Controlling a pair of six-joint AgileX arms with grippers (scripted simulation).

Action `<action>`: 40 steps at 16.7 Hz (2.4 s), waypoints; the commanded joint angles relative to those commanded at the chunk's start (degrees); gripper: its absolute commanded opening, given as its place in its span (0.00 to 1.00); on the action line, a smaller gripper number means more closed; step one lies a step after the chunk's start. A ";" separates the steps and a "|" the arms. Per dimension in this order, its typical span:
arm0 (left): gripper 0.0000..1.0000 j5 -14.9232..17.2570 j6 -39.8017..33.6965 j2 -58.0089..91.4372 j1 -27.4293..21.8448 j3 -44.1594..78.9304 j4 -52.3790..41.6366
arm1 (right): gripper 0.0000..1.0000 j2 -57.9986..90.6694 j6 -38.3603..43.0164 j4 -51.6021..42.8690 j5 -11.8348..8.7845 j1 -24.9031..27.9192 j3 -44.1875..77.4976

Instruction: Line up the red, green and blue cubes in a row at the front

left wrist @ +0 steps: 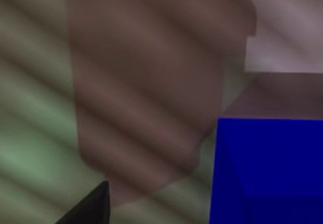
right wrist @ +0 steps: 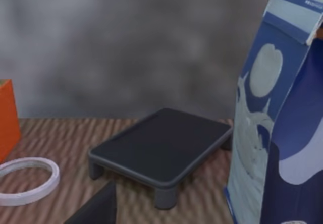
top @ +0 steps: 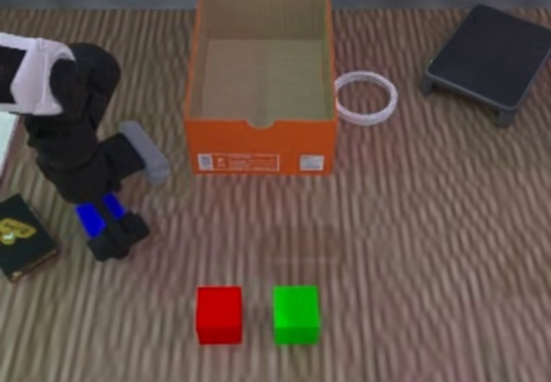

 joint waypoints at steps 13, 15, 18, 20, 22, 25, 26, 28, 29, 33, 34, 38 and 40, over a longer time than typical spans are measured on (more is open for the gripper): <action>0.10 0.00 0.00 0.00 0.00 0.00 0.00 | 1.00 0.00 0.00 0.00 0.00 0.00 0.00; 0.00 0.00 0.00 0.00 0.00 0.00 0.00 | 1.00 0.00 0.00 0.00 0.00 0.00 0.00; 0.00 0.00 0.00 0.00 0.00 0.00 0.00 | 1.00 0.00 0.00 0.00 0.00 0.00 0.00; 0.00 0.00 0.00 0.00 0.00 0.00 0.00 | 1.00 0.00 0.00 0.00 0.00 0.00 0.00; 0.00 0.00 0.00 0.00 0.00 0.00 0.00 | 1.00 0.00 0.00 0.00 0.00 0.00 0.00; 0.00 0.93 -0.50 -2.33 -0.20 1.06 -2.49 | 1.00 0.00 0.00 0.00 0.00 0.00 0.00; 0.00 0.94 -0.37 -2.86 -0.23 1.83 -3.91 | 1.00 0.00 0.00 0.00 0.00 0.00 0.00; 0.00 0.92 -0.39 -4.59 0.07 4.04 -8.35 | 1.00 0.00 0.00 0.00 0.00 0.00 0.00; 0.00 0.90 -0.54 -5.64 0.35 5.27 -10.82 | 1.00 0.00 0.00 0.00 0.00 0.00 0.00; 0.00 0.85 -0.82 -8.60 0.92 8.35 -15.99 | 1.00 0.00 0.00 0.00 0.00 0.00 0.00; 0.00 0.85 -0.82 -8.60 0.92 8.35 -15.99 | 1.00 0.00 0.00 0.00 0.00 0.00 0.00; 0.00 0.83 -0.91 -7.97 -0.17 8.92 -16.11 | 1.00 0.00 0.00 0.00 0.00 0.00 0.00; 0.00 0.84 -1.63 -6.49 -3.41 11.32 -17.21 | 1.00 0.00 0.00 0.00 0.00 0.00 0.00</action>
